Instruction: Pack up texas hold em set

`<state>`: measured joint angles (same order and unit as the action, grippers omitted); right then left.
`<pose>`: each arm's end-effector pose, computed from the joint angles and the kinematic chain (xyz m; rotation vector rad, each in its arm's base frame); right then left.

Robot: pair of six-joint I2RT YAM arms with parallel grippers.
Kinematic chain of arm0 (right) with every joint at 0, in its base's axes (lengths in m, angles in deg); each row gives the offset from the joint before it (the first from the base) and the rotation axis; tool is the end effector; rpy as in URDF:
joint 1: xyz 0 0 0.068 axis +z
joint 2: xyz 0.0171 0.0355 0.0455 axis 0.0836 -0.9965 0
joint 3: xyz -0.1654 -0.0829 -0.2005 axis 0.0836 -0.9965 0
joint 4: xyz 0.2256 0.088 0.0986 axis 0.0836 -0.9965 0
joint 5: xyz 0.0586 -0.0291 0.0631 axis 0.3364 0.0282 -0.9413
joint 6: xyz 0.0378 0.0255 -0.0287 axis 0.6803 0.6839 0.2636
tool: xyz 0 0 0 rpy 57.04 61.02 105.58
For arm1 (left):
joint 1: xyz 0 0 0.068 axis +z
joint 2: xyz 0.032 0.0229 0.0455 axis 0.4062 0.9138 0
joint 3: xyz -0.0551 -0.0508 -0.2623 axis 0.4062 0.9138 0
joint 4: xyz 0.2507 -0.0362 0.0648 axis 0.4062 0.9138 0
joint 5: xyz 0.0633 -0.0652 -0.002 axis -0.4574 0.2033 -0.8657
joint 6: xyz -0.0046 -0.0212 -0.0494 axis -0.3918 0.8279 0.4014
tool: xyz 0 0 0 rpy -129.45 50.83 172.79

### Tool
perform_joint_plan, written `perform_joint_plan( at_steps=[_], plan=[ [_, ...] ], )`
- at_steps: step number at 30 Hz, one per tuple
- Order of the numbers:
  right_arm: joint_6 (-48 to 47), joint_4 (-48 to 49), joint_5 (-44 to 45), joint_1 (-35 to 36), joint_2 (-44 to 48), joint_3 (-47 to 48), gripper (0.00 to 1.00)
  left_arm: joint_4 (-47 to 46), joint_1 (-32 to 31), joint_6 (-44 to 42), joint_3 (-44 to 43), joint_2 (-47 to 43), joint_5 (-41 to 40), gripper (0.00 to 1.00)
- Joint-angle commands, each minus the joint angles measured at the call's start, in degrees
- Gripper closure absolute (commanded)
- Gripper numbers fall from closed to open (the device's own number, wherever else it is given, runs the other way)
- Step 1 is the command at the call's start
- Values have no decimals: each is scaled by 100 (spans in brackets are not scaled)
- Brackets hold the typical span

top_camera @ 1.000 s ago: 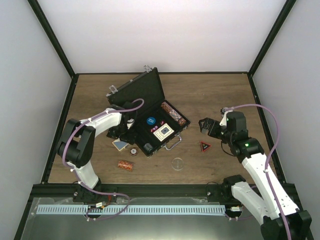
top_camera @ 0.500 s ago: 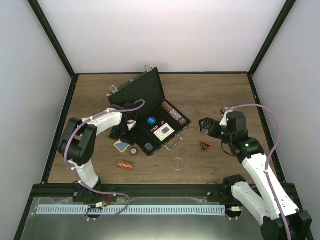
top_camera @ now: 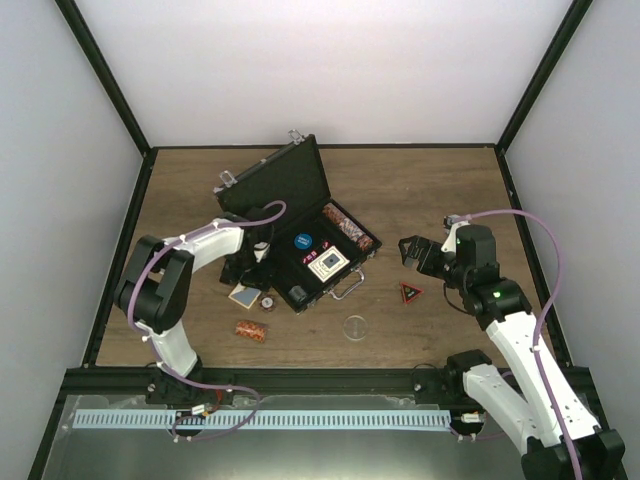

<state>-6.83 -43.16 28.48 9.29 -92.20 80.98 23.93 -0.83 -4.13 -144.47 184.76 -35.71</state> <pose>0.1564 0.0459 0.2824 0.2200 2.2254 0.6302 0.2639 -0.1226 0.1549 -0.4206 -3.0367 -0.0082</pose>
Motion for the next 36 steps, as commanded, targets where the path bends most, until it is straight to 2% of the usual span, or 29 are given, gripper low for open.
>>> perform_joint_plan(
  at_steps=[1,6,15,24,31,36],
  plan=[
    [8,-67,69,42,77,199,0,-252,-38,286,184,-36,157,12],
    [21,-67,77,50,98,173,0,-262,-39,279,234,1,105,11],
    [43,-25,59,42,94,148,0,-212,-38,346,282,-146,-56,31],
    [-13,29,103,43,33,154,0,194,-43,356,114,-621,-600,36],
    [-48,165,51,43,-10,181,0,557,-60,428,-114,-932,-731,37],
    [-72,276,-80,50,17,133,0,507,-170,497,-259,-1357,-966,40]
  ],
)
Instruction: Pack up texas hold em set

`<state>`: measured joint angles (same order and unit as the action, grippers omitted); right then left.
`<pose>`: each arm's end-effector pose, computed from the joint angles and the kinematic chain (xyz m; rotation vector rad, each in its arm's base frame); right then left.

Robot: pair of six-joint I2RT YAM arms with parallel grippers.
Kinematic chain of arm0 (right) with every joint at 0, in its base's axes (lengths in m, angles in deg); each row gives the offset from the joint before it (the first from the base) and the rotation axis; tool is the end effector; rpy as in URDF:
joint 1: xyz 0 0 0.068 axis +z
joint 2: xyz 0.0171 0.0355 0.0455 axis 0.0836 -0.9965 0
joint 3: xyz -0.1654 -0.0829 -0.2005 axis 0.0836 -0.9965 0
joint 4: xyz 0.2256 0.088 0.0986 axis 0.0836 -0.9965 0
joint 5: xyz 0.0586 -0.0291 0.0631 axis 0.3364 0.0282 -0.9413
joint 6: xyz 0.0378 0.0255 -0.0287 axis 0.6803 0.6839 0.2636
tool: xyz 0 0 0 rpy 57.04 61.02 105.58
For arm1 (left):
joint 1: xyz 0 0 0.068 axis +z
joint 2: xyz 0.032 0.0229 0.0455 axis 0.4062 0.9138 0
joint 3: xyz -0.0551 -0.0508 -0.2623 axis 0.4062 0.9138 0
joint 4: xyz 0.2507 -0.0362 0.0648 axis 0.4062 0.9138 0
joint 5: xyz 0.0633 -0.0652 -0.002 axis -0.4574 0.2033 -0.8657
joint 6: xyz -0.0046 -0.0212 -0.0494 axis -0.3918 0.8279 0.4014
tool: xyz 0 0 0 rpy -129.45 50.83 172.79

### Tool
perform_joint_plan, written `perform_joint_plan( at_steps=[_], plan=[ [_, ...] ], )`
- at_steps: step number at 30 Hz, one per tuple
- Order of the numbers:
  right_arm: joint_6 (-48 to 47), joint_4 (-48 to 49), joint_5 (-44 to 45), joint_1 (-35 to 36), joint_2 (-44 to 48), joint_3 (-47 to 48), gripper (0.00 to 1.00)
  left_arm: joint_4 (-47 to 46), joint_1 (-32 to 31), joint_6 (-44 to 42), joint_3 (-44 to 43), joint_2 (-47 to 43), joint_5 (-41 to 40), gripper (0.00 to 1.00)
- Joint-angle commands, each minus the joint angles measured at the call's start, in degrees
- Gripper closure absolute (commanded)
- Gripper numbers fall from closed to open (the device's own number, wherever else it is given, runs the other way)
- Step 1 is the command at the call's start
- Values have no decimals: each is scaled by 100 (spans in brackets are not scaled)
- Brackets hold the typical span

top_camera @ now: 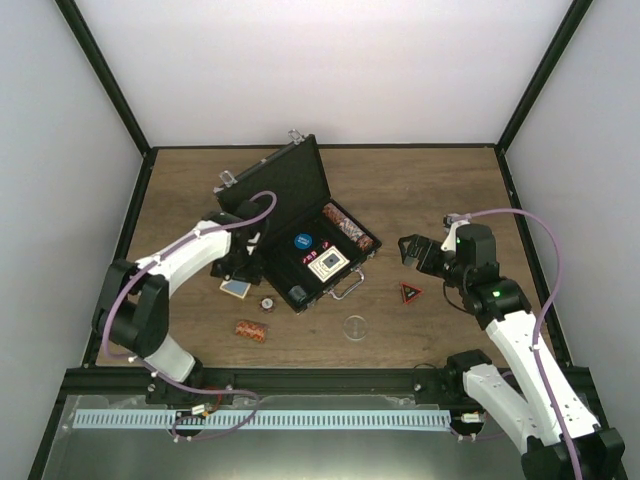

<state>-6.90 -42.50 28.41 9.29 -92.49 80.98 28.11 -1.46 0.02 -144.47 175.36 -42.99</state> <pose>0.1579 0.0463 0.2827 0.2165 2.2192 0.6325 0.2479 -0.1135 0.1984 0.3288 3.0680 0.1519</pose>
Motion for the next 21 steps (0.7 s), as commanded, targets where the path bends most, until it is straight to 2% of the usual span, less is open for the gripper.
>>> perform_joint_plan(
  at_steps=[1,4,9,15,21],
  plan=[
    [-75,240,-83,43,62,104,0,23,-172,26,-295,-508,-142,40],
    [-101,332,-110,48,89,61,0,-31,-554,-185,-598,-530,-13,39],
    [-170,386,-117,47,43,72,0,-17,-1104,-550,-1470,188,292,39],
    [-185,308,-29,48,89,70,0,-346,-1180,-1394,-2404,1074,854,39],
    [-60,270,-45,47,101,60,0,-605,-1122,-1807,-3067,1834,944,40]
  ],
)
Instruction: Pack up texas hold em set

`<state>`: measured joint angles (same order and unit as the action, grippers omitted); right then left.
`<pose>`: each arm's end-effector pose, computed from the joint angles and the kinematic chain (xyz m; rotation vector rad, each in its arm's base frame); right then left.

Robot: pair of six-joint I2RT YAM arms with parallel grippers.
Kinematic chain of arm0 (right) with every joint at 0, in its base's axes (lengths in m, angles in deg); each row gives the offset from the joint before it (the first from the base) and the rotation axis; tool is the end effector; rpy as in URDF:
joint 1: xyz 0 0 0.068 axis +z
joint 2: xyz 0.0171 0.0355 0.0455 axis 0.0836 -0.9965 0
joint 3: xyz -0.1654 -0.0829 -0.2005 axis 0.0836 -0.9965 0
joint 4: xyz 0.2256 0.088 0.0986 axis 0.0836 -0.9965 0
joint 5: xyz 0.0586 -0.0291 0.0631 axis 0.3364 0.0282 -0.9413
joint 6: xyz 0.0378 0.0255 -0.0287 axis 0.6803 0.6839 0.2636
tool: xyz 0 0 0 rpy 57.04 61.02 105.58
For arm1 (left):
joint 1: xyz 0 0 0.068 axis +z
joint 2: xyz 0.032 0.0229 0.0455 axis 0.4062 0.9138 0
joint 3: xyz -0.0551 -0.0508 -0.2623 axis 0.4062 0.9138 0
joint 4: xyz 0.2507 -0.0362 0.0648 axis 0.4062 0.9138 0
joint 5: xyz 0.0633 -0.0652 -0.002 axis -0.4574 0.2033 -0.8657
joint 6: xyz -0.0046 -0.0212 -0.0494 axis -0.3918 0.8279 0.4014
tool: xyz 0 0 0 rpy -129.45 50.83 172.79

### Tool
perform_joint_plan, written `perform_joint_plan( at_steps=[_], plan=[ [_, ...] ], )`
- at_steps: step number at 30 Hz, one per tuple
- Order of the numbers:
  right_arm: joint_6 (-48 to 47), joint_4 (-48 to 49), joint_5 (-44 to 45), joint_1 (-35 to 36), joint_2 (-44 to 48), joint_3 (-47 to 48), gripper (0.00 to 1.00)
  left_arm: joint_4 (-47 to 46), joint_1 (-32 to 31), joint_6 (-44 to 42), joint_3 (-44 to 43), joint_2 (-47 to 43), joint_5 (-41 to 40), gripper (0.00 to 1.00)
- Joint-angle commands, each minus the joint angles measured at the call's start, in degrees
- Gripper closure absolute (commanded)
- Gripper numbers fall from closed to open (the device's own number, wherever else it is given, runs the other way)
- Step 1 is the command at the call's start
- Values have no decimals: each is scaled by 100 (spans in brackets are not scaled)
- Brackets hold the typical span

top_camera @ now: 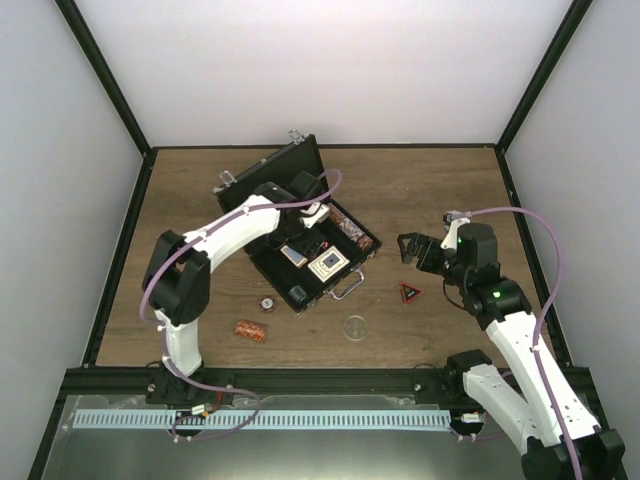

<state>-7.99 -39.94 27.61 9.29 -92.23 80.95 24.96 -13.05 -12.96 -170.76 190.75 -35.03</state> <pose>0.1595 0.0472 0.2874 0.1763 2.1724 0.6483 0.3009 -0.2281 0.2374 0.9213 2.7476 -0.1614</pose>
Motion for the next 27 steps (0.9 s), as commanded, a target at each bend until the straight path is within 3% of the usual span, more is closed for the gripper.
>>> perform_joint_plan(
  at_steps=[1,14,27],
  plan=[
    [76,23,48,47,73,44,0,-327,36,-594,-548,406,54,40],
    [4,211,46,42,-196,78,0,-532,343,-1187,-1129,1147,81,40],
    [-20,374,-78,44,-296,-36,0,-511,413,-1011,-1038,1381,439,40]
  ],
)
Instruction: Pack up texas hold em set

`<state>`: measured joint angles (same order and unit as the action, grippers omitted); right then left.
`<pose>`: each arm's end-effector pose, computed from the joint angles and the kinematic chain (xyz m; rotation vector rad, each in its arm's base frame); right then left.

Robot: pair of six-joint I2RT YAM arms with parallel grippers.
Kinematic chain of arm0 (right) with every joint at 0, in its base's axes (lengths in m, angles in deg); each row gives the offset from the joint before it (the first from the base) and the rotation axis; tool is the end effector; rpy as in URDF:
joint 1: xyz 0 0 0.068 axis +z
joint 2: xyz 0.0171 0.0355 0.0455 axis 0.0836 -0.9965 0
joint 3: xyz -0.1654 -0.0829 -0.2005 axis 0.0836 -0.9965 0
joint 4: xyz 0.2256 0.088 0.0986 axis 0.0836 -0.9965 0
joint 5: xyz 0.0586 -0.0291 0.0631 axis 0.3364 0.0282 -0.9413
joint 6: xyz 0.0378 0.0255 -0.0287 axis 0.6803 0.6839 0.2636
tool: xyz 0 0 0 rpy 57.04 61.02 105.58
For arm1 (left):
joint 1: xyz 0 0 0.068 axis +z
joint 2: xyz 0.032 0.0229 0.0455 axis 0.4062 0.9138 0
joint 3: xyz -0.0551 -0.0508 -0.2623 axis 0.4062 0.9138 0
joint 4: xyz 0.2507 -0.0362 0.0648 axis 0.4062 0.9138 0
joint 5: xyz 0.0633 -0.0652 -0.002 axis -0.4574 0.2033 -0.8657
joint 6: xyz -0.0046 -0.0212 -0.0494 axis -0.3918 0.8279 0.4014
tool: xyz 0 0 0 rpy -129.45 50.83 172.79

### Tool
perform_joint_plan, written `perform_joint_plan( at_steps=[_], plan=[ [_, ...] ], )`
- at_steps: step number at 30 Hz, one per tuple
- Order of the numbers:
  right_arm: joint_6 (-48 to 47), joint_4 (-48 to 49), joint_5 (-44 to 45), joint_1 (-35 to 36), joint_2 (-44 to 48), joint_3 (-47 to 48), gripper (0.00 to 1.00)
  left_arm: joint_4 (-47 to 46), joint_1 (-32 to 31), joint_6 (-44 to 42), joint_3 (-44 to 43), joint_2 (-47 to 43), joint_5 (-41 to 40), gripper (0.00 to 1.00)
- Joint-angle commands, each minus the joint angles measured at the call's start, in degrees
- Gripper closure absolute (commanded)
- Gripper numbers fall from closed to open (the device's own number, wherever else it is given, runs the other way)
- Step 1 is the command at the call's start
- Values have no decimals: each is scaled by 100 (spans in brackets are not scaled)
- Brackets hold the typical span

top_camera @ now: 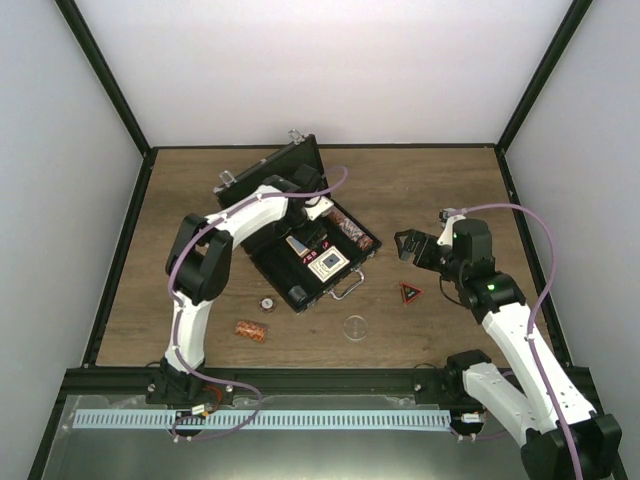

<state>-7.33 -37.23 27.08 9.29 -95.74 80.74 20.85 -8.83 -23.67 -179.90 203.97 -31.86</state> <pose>0.1721 0.0507 0.2812 0.1874 2.1919 0.6604 0.3607 -0.2359 0.1951 1.0837 2.6834 -0.1933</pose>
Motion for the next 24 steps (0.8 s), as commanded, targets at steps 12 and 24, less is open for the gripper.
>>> perform_joint_plan(
  at_steps=[12,24],
  plan=[
    [-140,-48,111,45,189,-12,0,-188,-2,132,22,199,-300,40],
    [-176,-64,155,48,168,4,0,-188,-6,100,198,218,-269,40]
  ],
)
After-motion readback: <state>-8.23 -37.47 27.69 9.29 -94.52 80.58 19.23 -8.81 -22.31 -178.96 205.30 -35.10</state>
